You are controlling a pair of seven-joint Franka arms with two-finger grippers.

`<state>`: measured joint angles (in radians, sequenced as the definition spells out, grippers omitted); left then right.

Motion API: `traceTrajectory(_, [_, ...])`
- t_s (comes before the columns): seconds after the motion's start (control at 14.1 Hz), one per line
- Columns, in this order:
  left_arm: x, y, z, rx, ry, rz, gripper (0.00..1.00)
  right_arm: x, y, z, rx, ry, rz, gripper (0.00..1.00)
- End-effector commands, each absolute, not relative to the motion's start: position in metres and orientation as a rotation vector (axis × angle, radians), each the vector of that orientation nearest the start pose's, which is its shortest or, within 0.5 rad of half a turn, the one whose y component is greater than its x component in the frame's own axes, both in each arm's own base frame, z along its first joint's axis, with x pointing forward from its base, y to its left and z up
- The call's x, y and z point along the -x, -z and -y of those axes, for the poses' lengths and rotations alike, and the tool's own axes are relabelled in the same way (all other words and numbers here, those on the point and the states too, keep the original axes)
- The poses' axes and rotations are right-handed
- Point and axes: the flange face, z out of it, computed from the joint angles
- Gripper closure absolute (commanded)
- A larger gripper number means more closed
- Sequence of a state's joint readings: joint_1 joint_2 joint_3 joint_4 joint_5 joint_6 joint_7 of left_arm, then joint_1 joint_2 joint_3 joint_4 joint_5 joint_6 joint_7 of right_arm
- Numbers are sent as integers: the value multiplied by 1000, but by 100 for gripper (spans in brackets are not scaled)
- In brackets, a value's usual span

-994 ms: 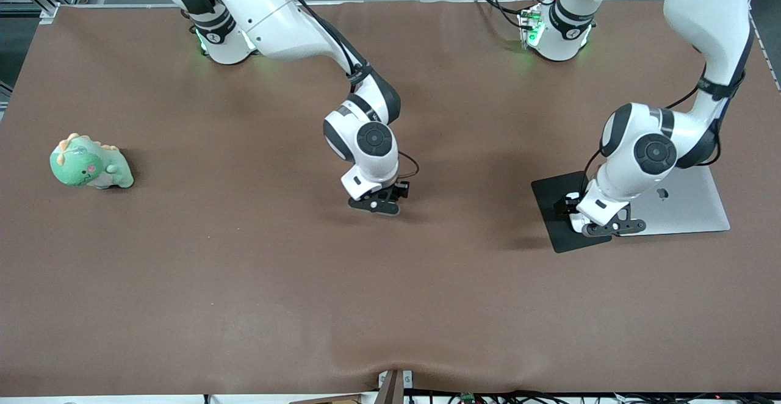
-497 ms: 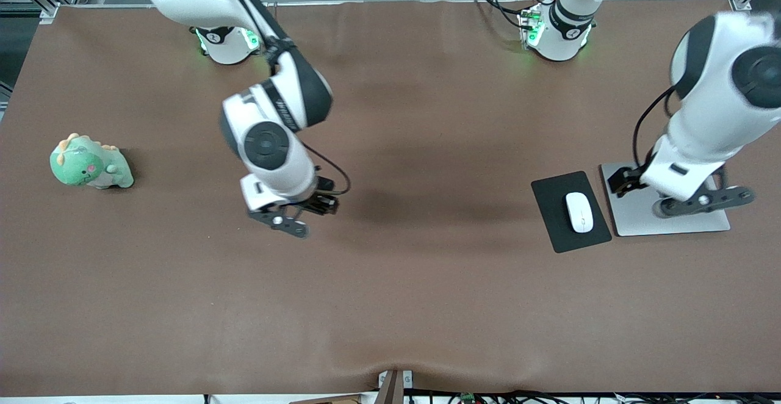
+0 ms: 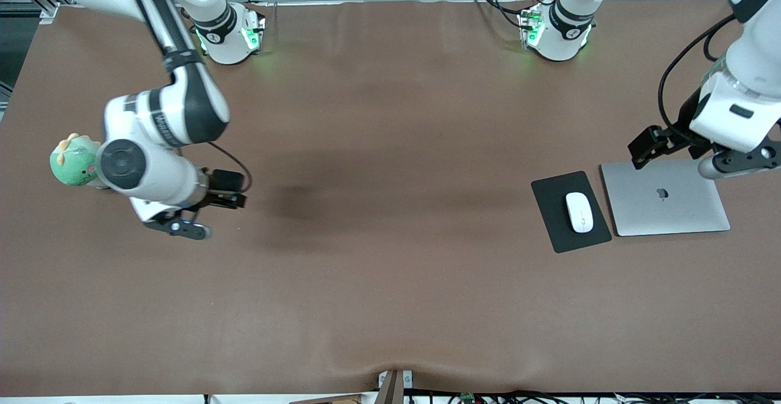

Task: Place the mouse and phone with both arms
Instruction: 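Carry the black phone toward the green plush with the right gripper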

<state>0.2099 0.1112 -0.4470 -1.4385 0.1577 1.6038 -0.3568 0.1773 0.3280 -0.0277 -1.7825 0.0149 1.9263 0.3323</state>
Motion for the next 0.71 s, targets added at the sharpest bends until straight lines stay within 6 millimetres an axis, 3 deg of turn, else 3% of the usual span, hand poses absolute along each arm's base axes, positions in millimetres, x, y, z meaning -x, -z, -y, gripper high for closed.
traceTrajectory(0.0, [-560, -658, 102, 3070, 151, 122, 0, -591, -352, -33, 3140, -291, -170, 100])
traceTrajectory(0.28, [-522, -650, 96, 3095, 78, 59, 0, -577, -305, 41, 3129, -151, -38, 100])
traceTrajectory(0.36, [-516, -649, 87, 3117, 64, 87, 0, -575, -297, 55, 3129, -136, -43, 100])
traceTrajectory(0.5, [-506, -653, 85, 3129, 56, 100, 0, -575, -278, 74, 3131, -120, -57, 100])
traceTrajectory(0.64, [-514, -659, 76, 3134, 52, 111, 0, -576, -259, 90, 3133, -108, -55, 100])
